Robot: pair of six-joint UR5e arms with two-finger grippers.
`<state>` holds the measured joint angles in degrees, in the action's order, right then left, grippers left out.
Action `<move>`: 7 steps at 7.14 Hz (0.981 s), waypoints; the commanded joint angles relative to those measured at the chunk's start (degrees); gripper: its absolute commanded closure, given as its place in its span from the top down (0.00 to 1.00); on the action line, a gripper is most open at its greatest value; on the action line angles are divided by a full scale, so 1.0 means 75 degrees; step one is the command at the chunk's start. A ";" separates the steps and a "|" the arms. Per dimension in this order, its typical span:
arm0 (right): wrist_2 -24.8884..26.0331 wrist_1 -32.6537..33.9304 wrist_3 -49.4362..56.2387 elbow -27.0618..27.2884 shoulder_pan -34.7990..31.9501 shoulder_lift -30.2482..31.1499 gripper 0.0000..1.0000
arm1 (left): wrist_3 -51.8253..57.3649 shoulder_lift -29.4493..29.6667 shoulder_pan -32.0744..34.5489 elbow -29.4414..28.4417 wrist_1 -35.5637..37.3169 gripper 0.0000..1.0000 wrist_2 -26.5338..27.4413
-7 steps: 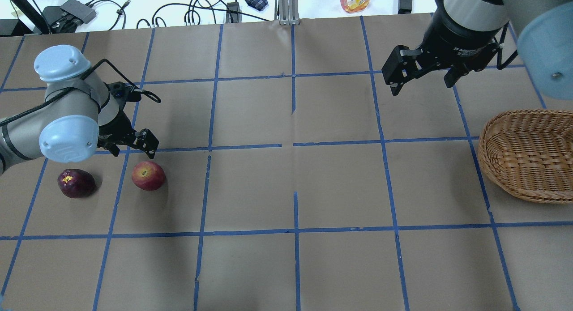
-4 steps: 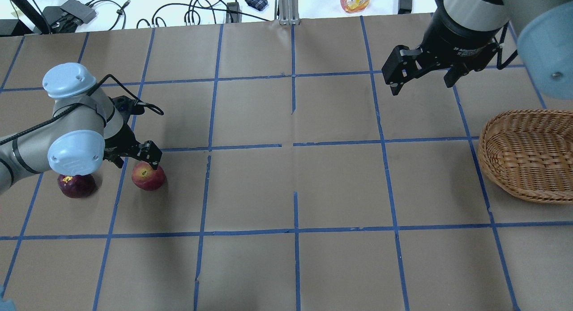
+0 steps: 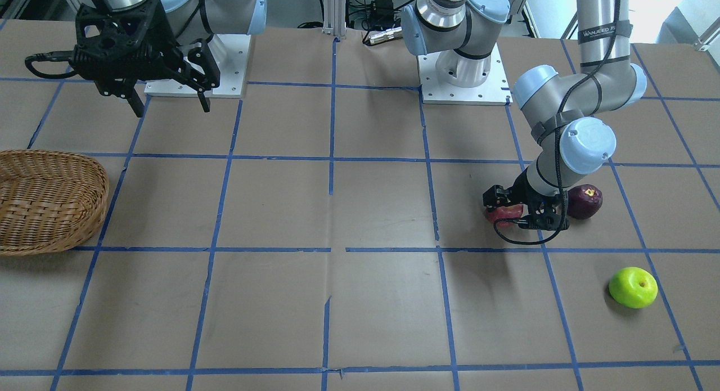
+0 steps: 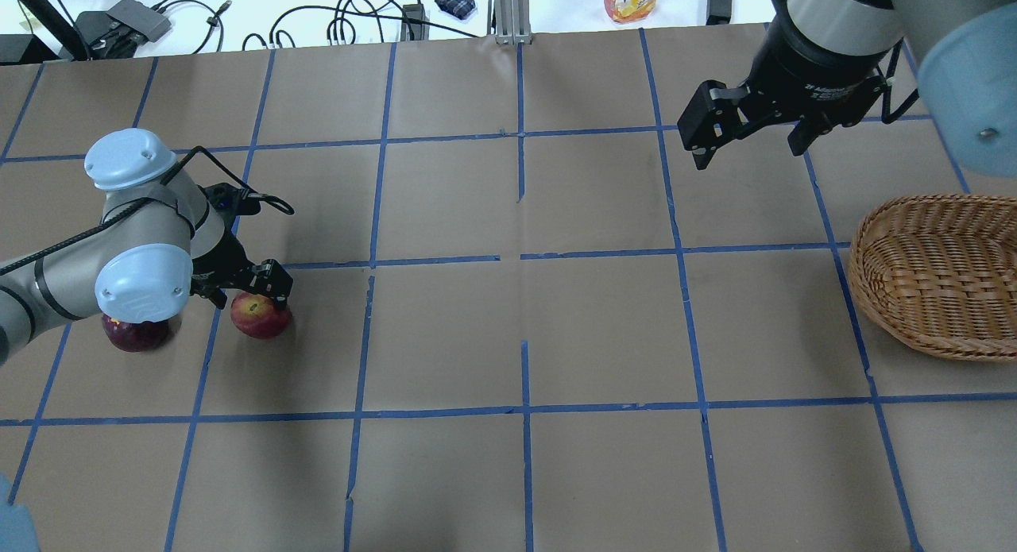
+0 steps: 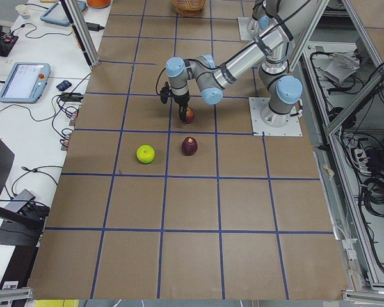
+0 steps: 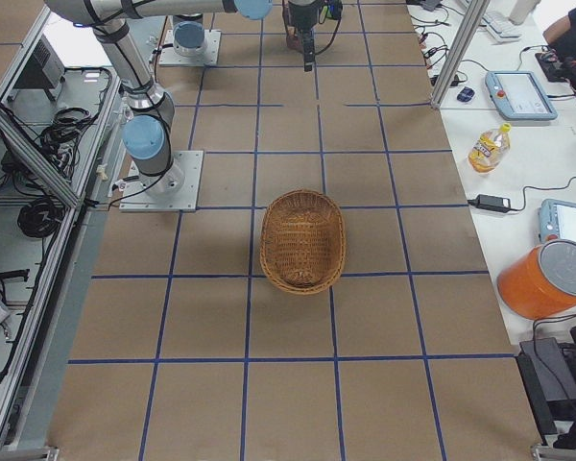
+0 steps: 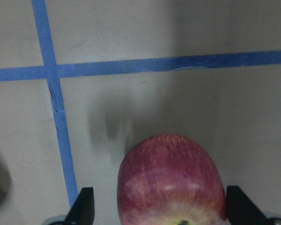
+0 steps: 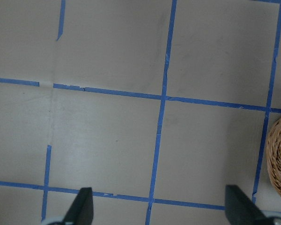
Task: Put all apples into basket
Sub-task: 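Carry the red apple with the left gripper to the table center and release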
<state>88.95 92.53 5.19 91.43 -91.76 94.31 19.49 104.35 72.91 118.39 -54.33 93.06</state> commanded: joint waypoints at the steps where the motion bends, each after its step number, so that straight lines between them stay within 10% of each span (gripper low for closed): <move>1: 0.0012 0.0002 0.0000 0.0008 0.0000 0.0000 1.00 | 0.0037 0.0043 -0.0018 0.0012 0.0130 0.96 -0.0103; 2: 0.0023 -0.0009 0.0000 0.0020 -0.0012 0.0012 1.00 | 0.0061 0.0043 -0.0006 0.0012 0.0166 0.59 -0.0091; 3: 0.0012 0.0002 0.0000 0.0020 -0.0012 0.0046 1.00 | 0.0142 -0.0003 -0.0006 -0.0093 0.0178 0.01 -0.0114; 7: 0.0000 0.0107 0.0000 0.0277 -0.0012 0.0187 1.00 | -0.2062 -0.0869 0.1416 -0.0350 -0.0350 0.00 -0.1611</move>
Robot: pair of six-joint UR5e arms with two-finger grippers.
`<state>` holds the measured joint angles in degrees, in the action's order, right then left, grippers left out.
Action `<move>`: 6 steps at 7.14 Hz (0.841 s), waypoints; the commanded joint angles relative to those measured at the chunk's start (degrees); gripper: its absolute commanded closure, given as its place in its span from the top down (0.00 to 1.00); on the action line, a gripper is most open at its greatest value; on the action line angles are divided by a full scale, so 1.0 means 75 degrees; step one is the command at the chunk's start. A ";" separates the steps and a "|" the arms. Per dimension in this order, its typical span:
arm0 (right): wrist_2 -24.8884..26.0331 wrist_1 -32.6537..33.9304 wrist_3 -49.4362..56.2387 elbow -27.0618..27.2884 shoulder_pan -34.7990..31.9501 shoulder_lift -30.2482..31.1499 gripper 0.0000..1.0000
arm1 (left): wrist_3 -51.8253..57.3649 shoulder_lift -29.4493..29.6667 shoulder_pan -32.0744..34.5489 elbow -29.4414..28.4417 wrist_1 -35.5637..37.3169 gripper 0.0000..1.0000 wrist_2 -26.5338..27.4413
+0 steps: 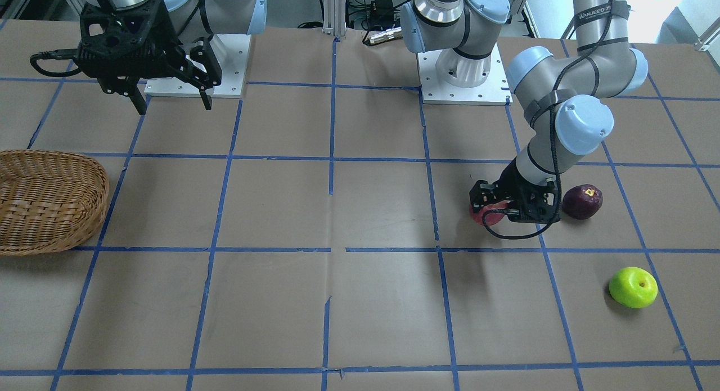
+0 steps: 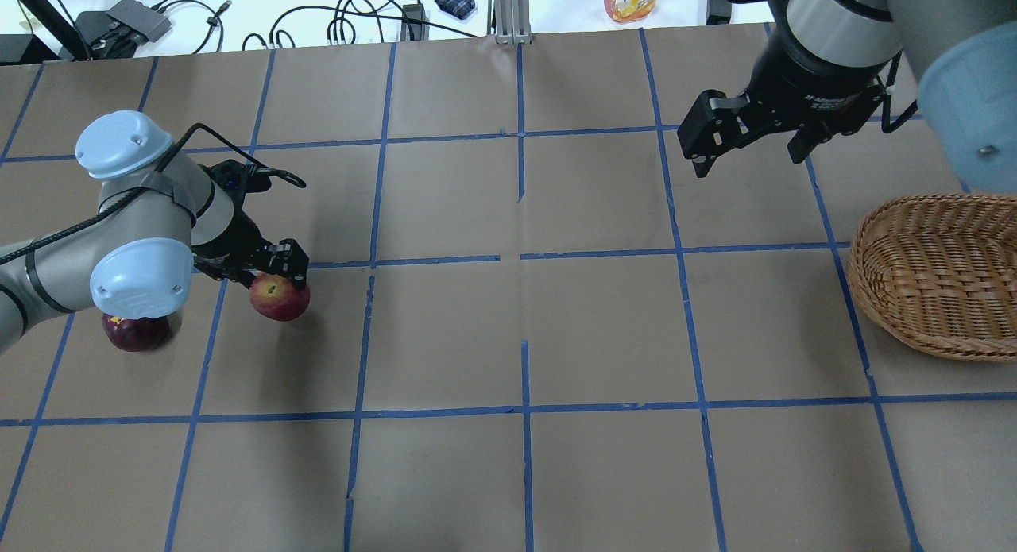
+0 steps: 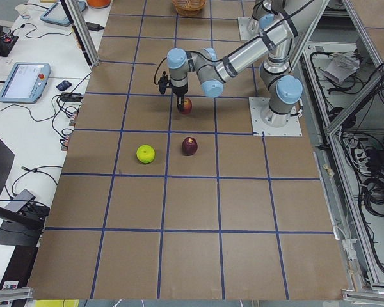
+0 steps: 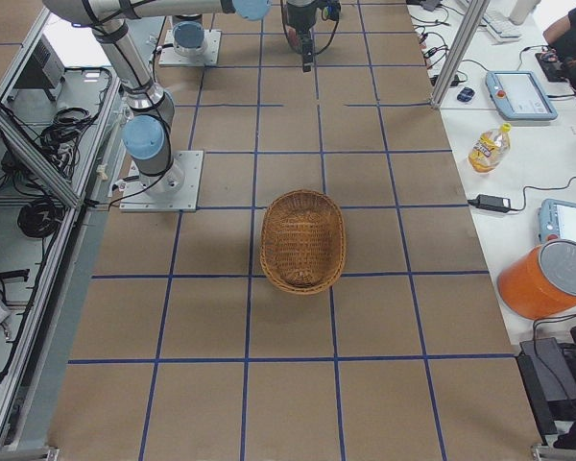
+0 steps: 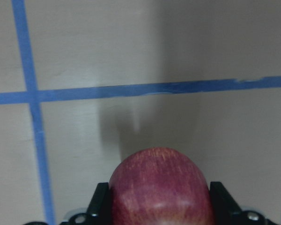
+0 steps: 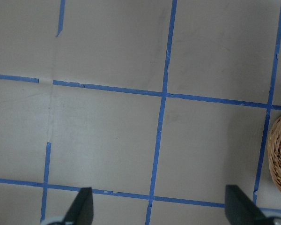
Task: Put all apples into basket
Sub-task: 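Carry the red apple with the left gripper to the table center and release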
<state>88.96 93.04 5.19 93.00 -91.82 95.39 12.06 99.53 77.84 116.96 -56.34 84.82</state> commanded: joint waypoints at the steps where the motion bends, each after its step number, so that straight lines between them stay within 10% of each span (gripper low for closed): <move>1: -0.0002 0.0040 0.0000 0.0092 0.0008 0.0043 1.00 | -0.1950 -0.0042 0.1717 -0.0556 0.0011 0.00 -0.0446; 6: 0.0045 0.0016 0.0000 0.0080 -0.0004 0.0043 1.00 | -0.5191 0.1878 0.3705 -0.2233 0.1031 0.00 -0.0762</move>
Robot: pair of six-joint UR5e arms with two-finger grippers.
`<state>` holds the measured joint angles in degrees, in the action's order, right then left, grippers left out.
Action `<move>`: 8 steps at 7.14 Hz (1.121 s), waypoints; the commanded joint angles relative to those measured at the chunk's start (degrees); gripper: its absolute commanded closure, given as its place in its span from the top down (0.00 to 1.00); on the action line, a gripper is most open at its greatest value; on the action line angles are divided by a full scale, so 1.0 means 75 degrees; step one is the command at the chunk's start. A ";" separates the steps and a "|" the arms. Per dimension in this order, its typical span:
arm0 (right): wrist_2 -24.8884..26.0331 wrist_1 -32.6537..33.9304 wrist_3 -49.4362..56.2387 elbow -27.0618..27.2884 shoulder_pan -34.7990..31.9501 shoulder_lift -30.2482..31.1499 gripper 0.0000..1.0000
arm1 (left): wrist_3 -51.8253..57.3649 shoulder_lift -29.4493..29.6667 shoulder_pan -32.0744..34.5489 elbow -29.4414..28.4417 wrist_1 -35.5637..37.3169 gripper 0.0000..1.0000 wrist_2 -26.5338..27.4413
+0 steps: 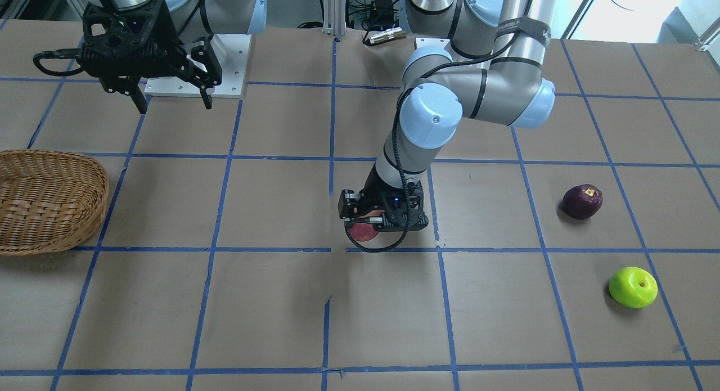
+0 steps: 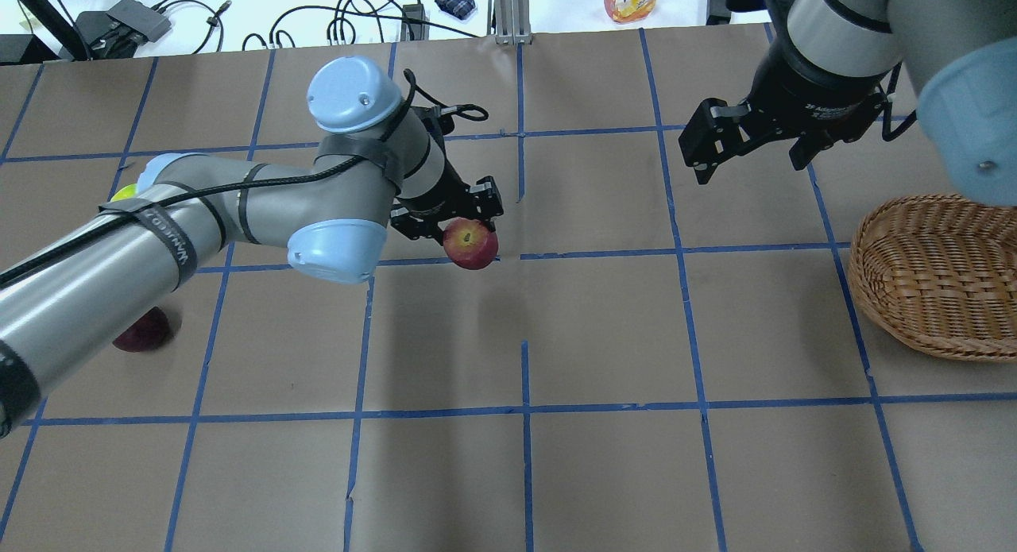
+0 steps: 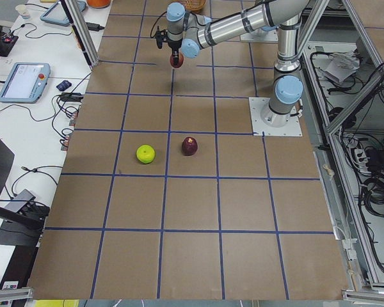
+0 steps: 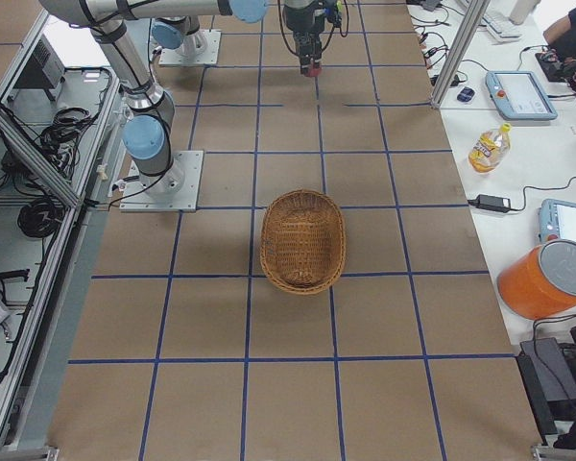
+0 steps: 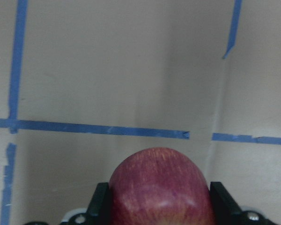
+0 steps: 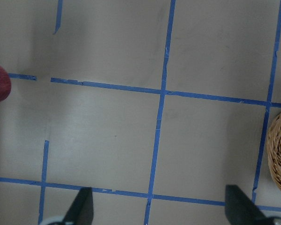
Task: Put all apples into basket
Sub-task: 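Carry the red apple with the left gripper to the table center and release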
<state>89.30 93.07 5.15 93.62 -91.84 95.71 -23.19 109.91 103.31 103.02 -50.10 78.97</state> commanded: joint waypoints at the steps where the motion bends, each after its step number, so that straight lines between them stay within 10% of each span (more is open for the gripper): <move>1: -0.0024 -0.0022 0.0005 0.0009 0.0000 0.0000 1.00 | -0.0518 0.0822 0.0508 -0.0538 0.0270 0.00 0.0075; 2: -0.0024 0.0001 0.0005 -0.0002 0.0000 0.0000 1.00 | -0.0483 0.0988 0.0637 -0.0575 0.0468 0.69 0.0261; 3: -0.0013 0.0001 0.0005 -0.0002 0.0000 0.0000 1.00 | -0.0471 0.1024 0.0650 -0.0517 0.0481 1.00 0.0309; 8: -0.0082 0.0071 -0.0007 -0.0072 -0.0024 -0.0139 1.00 | 0.1454 -0.0003 -0.0282 -0.0575 -0.0450 1.00 0.0873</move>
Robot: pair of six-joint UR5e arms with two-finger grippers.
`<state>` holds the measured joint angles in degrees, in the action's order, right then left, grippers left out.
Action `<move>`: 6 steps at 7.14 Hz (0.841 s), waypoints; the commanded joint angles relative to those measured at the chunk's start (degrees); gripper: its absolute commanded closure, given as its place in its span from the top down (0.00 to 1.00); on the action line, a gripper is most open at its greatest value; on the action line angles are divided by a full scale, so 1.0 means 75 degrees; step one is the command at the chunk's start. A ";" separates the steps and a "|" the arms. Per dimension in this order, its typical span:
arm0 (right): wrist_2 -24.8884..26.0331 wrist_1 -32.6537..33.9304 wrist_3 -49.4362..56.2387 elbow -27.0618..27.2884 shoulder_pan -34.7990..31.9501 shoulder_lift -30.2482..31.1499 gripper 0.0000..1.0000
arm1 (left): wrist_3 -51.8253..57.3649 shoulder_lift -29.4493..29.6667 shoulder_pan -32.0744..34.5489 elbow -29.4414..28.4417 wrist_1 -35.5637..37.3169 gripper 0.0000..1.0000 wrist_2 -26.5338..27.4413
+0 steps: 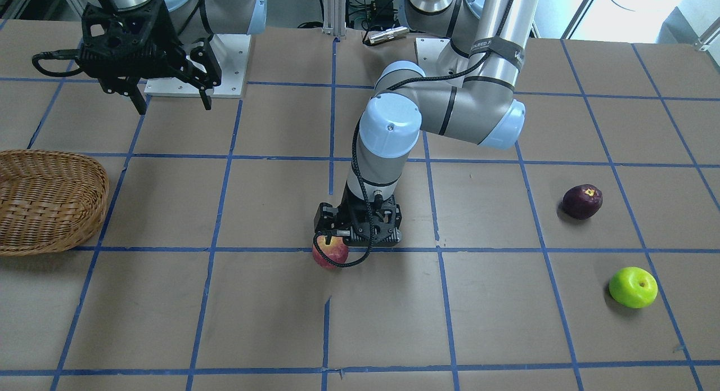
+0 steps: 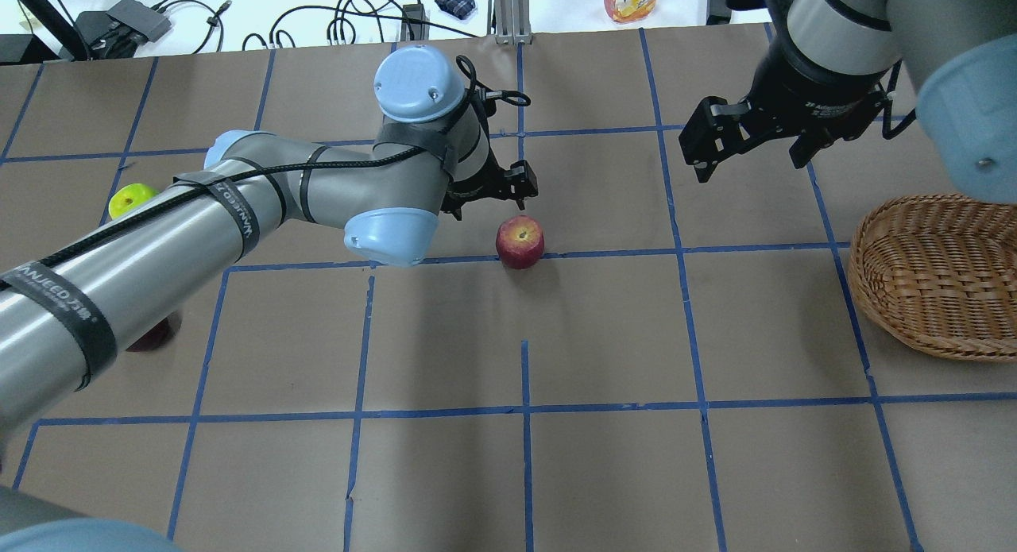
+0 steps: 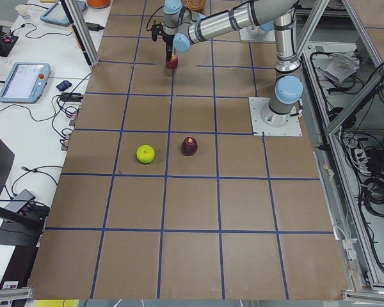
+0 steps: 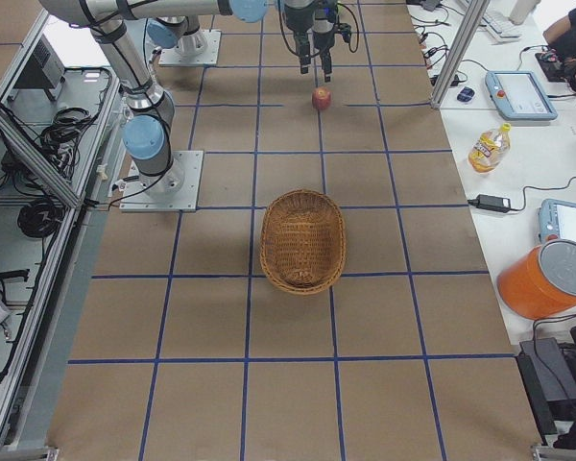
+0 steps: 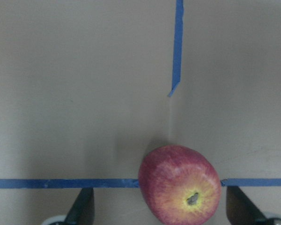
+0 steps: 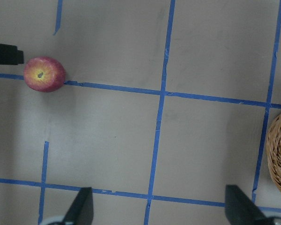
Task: Put all apples into basket
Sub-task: 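Move the right gripper toward the red apple while the left returns toward the purple apple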
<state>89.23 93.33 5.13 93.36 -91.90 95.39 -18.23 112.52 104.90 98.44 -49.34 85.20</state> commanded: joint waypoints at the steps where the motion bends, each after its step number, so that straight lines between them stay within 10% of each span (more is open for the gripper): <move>1: -0.0073 0.0187 -0.0027 -0.0038 -0.0202 -0.0353 1.00 | 0.2125 -0.0725 -0.1148 0.0058 -0.1266 1.00 0.0089; 6: 0.0079 0.2880 -0.2673 -0.0131 -0.2053 -0.2719 1.00 | 0.6084 -0.1840 -0.4208 0.0737 -0.2656 1.00 0.0195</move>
<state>89.51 110.69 -11.20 92.60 -104.70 79.09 22.30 100.39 78.72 102.36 -68.44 86.58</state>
